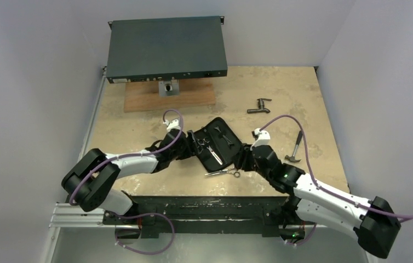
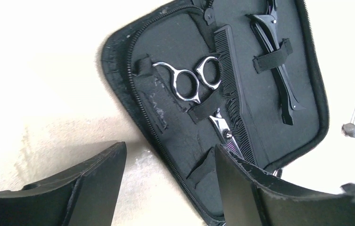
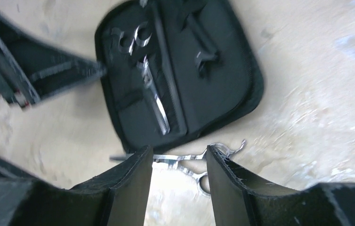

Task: Sort the hair-cutting tools
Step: Adjust the hairdressing tool bag at the center of the board.

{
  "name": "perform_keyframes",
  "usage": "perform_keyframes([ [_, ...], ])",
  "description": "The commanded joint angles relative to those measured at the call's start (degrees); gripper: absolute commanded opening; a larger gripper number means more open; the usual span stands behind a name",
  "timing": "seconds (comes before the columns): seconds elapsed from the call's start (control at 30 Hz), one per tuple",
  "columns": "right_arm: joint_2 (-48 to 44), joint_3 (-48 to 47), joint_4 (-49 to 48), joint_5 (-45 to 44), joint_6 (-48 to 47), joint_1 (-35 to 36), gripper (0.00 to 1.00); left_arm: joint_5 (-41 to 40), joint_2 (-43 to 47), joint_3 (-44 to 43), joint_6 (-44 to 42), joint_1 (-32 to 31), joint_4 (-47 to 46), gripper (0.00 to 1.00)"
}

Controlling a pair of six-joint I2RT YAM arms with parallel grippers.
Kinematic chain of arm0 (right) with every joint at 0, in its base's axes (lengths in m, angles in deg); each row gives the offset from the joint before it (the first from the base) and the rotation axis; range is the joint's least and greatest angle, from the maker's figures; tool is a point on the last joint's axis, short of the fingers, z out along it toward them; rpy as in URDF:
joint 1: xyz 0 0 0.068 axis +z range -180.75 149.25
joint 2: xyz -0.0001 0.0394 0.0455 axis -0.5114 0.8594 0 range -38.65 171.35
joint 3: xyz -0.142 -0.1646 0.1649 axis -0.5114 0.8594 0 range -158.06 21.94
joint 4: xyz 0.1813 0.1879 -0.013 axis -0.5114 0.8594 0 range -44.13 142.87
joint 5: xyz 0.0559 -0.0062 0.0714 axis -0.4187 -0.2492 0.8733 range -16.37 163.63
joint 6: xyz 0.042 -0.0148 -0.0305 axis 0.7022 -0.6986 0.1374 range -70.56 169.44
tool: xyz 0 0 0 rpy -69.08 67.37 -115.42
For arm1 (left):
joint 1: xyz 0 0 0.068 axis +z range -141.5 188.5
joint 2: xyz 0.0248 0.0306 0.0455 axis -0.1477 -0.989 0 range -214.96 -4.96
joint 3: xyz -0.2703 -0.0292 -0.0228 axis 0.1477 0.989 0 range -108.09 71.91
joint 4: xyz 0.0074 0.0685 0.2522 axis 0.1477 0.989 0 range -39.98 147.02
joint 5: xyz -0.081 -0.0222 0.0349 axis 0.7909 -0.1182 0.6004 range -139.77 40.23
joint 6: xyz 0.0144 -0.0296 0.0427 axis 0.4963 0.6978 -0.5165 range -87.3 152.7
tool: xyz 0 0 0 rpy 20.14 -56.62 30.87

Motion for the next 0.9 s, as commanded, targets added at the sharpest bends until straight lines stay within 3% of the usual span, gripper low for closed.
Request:
perform_keyframes([
  [0.0, 4.23, -3.3, 4.73, -2.44, -2.78, 8.37, 0.46, -4.96, 5.78, 1.46, -0.38, -0.04, 4.43, 0.7],
  [0.2, 16.75, -11.81, 9.21, -5.28, -7.36, 17.54, 0.51, -11.26, 17.85, 6.8, 3.29, -0.08, 12.12, 0.72],
  [0.47, 27.76, -22.17, 18.11, -5.29, -13.07, 18.29, 0.61, -13.43, 30.52, 12.77, 5.42, -0.03, 18.75, 0.73],
  [0.73, 33.42, -25.9, 21.67, 0.03, -15.87, 18.25, 0.67, -12.28, 33.78, 15.32, 5.83, -0.03, 18.49, 0.73],
  [0.87, 35.74, -24.06, 17.98, 0.2, -13.79, 18.29, 0.67, -11.05, 33.02, 16.62, 7.11, -0.08, 16.3, 0.72],
])
